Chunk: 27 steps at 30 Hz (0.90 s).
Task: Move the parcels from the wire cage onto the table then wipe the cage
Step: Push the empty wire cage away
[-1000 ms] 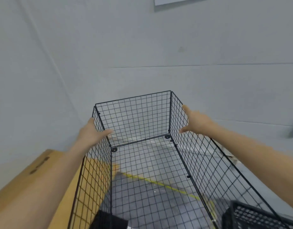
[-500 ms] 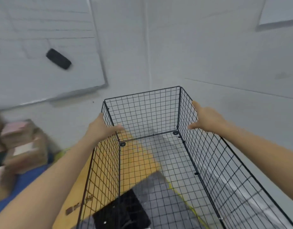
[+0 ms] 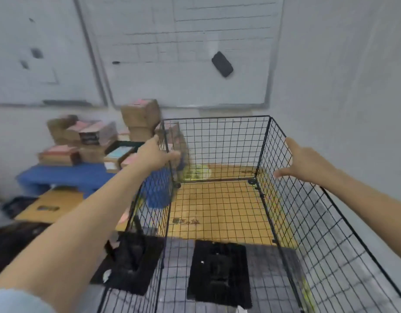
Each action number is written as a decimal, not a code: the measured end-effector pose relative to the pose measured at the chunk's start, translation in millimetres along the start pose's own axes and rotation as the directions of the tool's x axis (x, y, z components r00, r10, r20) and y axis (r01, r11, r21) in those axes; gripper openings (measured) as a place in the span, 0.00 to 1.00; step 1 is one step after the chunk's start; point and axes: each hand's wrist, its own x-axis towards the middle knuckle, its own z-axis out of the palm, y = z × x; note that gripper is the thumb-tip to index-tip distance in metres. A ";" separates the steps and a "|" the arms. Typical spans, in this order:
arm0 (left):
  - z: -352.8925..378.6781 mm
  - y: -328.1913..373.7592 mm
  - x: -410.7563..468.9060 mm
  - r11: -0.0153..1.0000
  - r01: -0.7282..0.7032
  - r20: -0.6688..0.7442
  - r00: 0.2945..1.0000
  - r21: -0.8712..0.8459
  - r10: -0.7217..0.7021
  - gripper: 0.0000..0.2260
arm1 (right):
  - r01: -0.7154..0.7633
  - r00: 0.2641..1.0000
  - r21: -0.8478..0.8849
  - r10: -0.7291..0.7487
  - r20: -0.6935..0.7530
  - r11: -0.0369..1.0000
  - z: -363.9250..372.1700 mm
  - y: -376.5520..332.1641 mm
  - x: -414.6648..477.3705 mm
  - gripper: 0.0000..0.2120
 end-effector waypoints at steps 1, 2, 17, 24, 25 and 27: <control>-4.6 -6.0 -10.2 0.999 0.049 -0.029 0.998 -0.001 -0.049 0.43 | 0.051 0.999 0.000 -0.051 0.005 0.999 1.4 -6.3 4.7 0.51; -7.9 -11.9 -20.6 0.995 0.096 -0.061 0.994 0.008 -0.095 0.42 | 0.099 0.995 0.000 -0.099 0.004 0.995 2.9 -12.0 9.1 0.51; -36.8 -69.0 -182.3 0.893 0.449 -0.283 0.852 -0.037 -0.441 0.37 | 0.478 0.865 0.078 -0.484 0.130 0.875 48.3 -77.3 -21.3 0.51; -37.4 -81.4 -251.1 0.806 0.576 -0.385 0.718 -0.138 -0.580 0.32 | 0.634 0.741 0.093 -0.637 0.212 0.768 78.8 -106.1 -22.8 0.55; -35.7 -84.4 -261.6 0.782 0.603 -0.383 0.692 -0.160 -0.612 0.34 | 0.666 0.711 0.095 -0.669 0.216 0.740 81.2 -112.0 -23.0 0.55; -29.6 -86.3 -283.7 0.734 0.653 -0.414 0.625 -0.188 -0.662 0.36 | 0.729 0.643 0.111 -0.731 0.230 0.676 83.9 -125.7 -25.4 0.55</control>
